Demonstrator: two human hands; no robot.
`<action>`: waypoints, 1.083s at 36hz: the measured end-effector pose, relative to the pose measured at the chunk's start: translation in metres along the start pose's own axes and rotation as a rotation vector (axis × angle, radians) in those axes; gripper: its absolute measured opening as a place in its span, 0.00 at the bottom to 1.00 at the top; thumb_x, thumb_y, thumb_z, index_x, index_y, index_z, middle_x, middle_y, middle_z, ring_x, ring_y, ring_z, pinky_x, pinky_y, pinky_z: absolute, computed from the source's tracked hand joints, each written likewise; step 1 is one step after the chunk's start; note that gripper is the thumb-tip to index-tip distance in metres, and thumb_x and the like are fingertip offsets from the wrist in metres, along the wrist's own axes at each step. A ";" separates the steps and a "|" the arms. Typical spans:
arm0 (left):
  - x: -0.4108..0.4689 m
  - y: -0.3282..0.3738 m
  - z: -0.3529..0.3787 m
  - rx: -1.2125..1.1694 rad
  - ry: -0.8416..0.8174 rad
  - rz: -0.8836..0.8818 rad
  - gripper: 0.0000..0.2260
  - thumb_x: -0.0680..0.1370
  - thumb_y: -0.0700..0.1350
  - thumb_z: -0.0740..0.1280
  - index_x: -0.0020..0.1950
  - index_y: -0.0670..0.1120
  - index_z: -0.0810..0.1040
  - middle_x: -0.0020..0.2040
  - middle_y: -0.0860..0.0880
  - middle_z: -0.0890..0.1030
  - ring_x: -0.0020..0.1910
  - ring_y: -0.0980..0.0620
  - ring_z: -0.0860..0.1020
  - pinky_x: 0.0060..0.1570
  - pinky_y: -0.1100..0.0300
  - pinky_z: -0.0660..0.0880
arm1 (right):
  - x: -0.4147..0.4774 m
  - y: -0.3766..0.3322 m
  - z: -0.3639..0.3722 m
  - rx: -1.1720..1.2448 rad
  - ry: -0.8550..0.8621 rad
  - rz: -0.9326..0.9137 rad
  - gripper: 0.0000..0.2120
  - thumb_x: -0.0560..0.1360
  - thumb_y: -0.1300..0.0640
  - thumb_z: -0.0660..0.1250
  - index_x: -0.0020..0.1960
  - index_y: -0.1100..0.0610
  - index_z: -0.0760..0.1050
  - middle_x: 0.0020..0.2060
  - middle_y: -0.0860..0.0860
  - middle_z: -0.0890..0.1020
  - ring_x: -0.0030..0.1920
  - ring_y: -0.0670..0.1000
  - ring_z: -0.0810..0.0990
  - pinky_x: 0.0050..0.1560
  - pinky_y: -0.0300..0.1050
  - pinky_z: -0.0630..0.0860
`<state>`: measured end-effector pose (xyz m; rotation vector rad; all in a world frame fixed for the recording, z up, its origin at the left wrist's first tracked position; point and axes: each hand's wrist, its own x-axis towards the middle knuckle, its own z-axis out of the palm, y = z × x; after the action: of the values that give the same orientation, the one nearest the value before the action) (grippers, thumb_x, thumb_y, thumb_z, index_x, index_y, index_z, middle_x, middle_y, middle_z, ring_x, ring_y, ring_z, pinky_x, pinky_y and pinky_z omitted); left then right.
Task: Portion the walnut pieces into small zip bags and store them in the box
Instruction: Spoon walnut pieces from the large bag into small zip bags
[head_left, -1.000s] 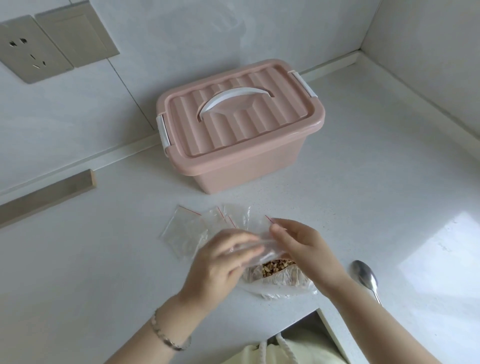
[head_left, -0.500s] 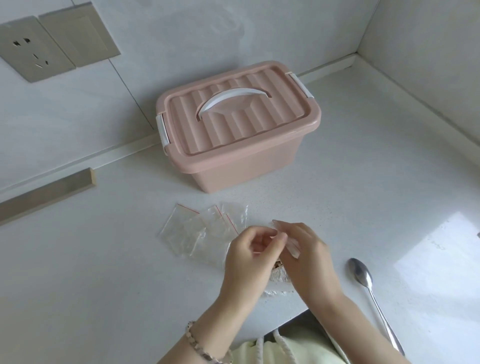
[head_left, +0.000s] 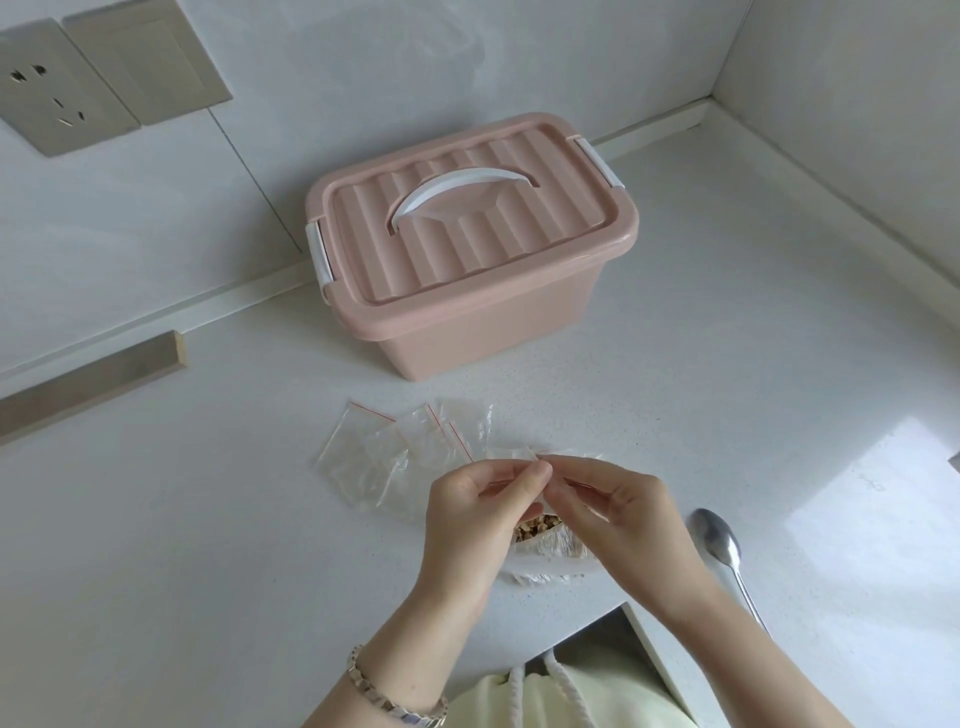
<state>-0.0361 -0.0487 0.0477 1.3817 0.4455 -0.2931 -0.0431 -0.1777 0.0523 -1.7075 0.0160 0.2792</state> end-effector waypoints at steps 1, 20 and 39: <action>0.000 0.000 0.000 0.004 -0.004 -0.001 0.03 0.71 0.39 0.71 0.43 0.40 0.83 0.38 0.42 0.84 0.39 0.49 0.83 0.46 0.58 0.80 | 0.000 0.000 0.000 0.012 0.001 0.003 0.09 0.75 0.61 0.65 0.52 0.54 0.81 0.45 0.46 0.85 0.49 0.45 0.83 0.54 0.43 0.78; -0.008 -0.012 0.007 0.208 0.087 0.142 0.06 0.74 0.38 0.68 0.38 0.44 0.80 0.33 0.47 0.83 0.33 0.53 0.81 0.35 0.60 0.79 | -0.004 0.003 0.007 -0.061 0.130 0.056 0.12 0.72 0.62 0.69 0.36 0.45 0.81 0.36 0.37 0.83 0.39 0.36 0.81 0.40 0.26 0.72; 0.003 0.003 -0.005 -0.008 -0.242 -0.090 0.09 0.77 0.36 0.61 0.38 0.39 0.77 0.31 0.46 0.79 0.34 0.52 0.79 0.34 0.62 0.77 | 0.005 0.003 -0.006 0.386 0.007 0.313 0.08 0.67 0.56 0.67 0.36 0.59 0.82 0.31 0.53 0.81 0.30 0.46 0.76 0.30 0.36 0.70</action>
<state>-0.0332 -0.0430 0.0486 1.3008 0.3074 -0.5257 -0.0380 -0.1837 0.0489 -1.3172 0.3252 0.4706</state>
